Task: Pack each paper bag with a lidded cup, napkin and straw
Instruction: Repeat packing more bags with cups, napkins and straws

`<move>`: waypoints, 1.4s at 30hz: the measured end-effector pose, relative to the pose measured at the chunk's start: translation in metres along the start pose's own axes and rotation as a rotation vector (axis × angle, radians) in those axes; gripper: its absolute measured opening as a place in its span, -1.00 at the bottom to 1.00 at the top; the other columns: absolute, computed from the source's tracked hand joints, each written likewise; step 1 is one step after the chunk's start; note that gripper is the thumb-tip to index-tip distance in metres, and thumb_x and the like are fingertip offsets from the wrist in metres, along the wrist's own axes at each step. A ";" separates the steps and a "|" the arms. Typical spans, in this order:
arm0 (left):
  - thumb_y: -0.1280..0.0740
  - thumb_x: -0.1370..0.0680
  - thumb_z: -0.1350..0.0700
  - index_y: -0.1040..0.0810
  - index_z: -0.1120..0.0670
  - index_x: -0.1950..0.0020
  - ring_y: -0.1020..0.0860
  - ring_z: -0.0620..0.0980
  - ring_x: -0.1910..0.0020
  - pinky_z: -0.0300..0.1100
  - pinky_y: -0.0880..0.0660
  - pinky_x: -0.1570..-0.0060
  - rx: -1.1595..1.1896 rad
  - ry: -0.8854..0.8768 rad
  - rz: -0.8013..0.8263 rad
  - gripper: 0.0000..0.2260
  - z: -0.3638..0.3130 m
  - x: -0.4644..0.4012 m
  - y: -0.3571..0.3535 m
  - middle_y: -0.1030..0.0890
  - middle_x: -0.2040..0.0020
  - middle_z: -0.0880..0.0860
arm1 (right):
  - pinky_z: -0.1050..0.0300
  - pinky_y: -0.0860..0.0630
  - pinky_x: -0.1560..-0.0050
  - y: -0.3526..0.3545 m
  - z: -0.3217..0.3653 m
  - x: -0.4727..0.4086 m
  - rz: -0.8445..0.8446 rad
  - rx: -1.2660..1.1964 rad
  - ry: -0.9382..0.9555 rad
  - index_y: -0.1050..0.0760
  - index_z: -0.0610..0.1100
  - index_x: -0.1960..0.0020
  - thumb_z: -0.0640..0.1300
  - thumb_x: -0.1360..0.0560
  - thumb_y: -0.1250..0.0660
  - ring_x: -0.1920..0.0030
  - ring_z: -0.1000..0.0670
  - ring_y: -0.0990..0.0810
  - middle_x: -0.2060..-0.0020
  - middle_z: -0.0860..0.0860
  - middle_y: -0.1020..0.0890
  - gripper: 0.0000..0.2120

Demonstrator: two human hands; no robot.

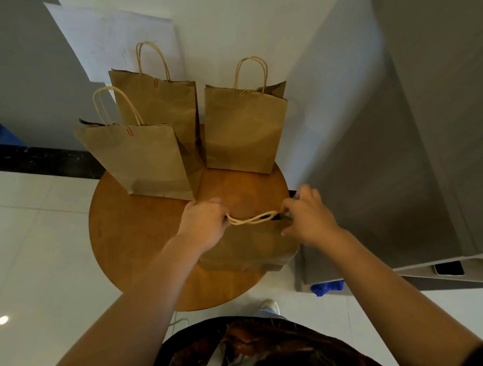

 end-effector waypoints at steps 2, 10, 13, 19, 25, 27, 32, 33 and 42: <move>-0.17 -0.62 0.03 -0.57 0.01 -0.17 -0.53 -0.02 0.00 -0.14 -0.39 0.03 0.014 0.016 -0.045 -0.77 0.002 0.001 0.003 -0.46 -0.01 -0.04 | -0.01 -0.46 -0.08 0.007 0.006 -0.002 -0.059 0.065 0.063 -0.50 -0.13 -0.11 -0.08 -0.48 -0.37 -0.26 -0.12 -0.31 -0.22 -0.07 -0.34 -0.76; -0.25 -0.59 0.00 -0.55 0.07 -0.19 -0.54 0.01 0.00 -0.14 -0.47 0.10 0.086 0.157 -0.045 -0.76 0.023 0.007 0.004 -0.46 0.01 -0.03 | 0.11 -0.49 -0.09 -0.008 0.005 0.000 -0.314 -0.684 -0.032 -0.37 -0.05 -0.15 -0.10 -0.47 -0.40 -0.09 0.04 -0.44 -0.06 0.08 -0.40 -0.68; -0.30 -0.57 0.01 -0.53 0.07 -0.20 -0.51 -0.01 0.01 -0.20 -0.44 0.11 0.131 0.176 -0.021 -0.75 0.022 0.008 0.004 -0.42 0.06 -0.05 | 0.00 -0.47 -0.25 -0.036 0.001 0.007 -0.102 -1.052 -0.213 -0.18 -0.01 -0.42 -0.02 -0.36 -0.50 -0.26 0.01 -0.40 -0.28 0.07 -0.37 -0.25; -0.37 -0.48 -0.06 -0.53 0.01 -0.15 -0.52 0.04 -0.08 -0.11 -0.43 0.04 0.069 0.164 0.076 -0.72 0.019 0.006 -0.001 -0.55 -0.04 0.02 | 0.06 -0.44 -0.16 -0.058 0.005 -0.005 0.116 -0.878 -0.304 -0.33 -0.15 -0.36 -0.29 -0.48 -0.36 -0.25 -0.13 -0.45 -0.21 -0.07 -0.48 -0.52; -0.33 -0.52 -0.01 -0.55 -0.03 -0.17 -0.53 0.02 -0.11 -0.11 -0.43 -0.01 0.086 0.154 0.095 -0.77 0.017 0.003 -0.001 -0.59 -0.08 0.00 | -0.05 -0.48 -0.20 -0.065 0.007 -0.020 0.171 -0.875 -0.350 -0.36 -0.18 -0.33 -0.35 -0.46 -0.32 -0.18 -0.15 -0.48 -0.20 -0.14 -0.50 -0.55; -0.32 -0.54 0.00 -0.58 -0.04 -0.16 -0.54 0.01 -0.07 -0.13 -0.44 0.04 0.103 0.157 0.095 -0.79 0.017 0.002 -0.001 -0.61 -0.05 0.00 | -0.06 -0.48 -0.20 -0.065 0.003 -0.023 0.147 -0.931 -0.352 -0.43 -0.21 -0.26 -0.35 -0.46 -0.33 -0.17 -0.16 -0.51 -0.16 -0.13 -0.54 -0.62; -0.34 -0.53 0.02 -0.59 -0.01 -0.14 -0.55 0.00 -0.03 -0.15 -0.47 0.09 0.161 0.199 0.082 -0.79 0.018 0.001 0.001 -0.62 -0.03 0.00 | -0.05 -0.44 -0.27 -0.059 -0.006 -0.018 0.130 -1.118 -0.344 -0.52 -0.20 -0.15 -0.34 -0.50 -0.31 -0.17 -0.12 -0.53 -0.05 -0.06 -0.58 -0.76; -0.36 -0.52 0.01 -0.57 0.00 -0.15 -0.55 0.00 -0.04 -0.16 -0.46 0.10 0.163 0.199 0.085 -0.77 0.018 0.001 0.002 -0.61 -0.03 0.00 | -0.03 -0.44 -0.27 -0.058 -0.006 -0.016 0.125 -1.129 -0.338 -0.51 -0.21 -0.17 -0.34 -0.50 -0.31 -0.17 -0.11 -0.53 -0.06 -0.06 -0.58 -0.75; -0.50 -0.36 -0.11 -0.20 -0.01 -0.49 -0.30 0.02 -0.40 -0.12 -0.33 -0.28 0.395 0.038 0.082 -0.20 -0.001 0.015 0.051 -0.28 -0.46 0.00 | 0.19 -0.43 -0.18 -0.018 0.011 0.014 -0.134 -1.067 -0.166 -0.41 -0.10 -0.29 -0.46 -0.48 -0.22 -0.17 0.09 -0.43 -0.12 0.07 -0.47 -0.54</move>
Point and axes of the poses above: each hand's wrist, its own x-axis away from the middle knuckle, its own y-axis out of the back of the hand, z = x × y, the point moved 1 cm from there along -x, towards the middle knuckle
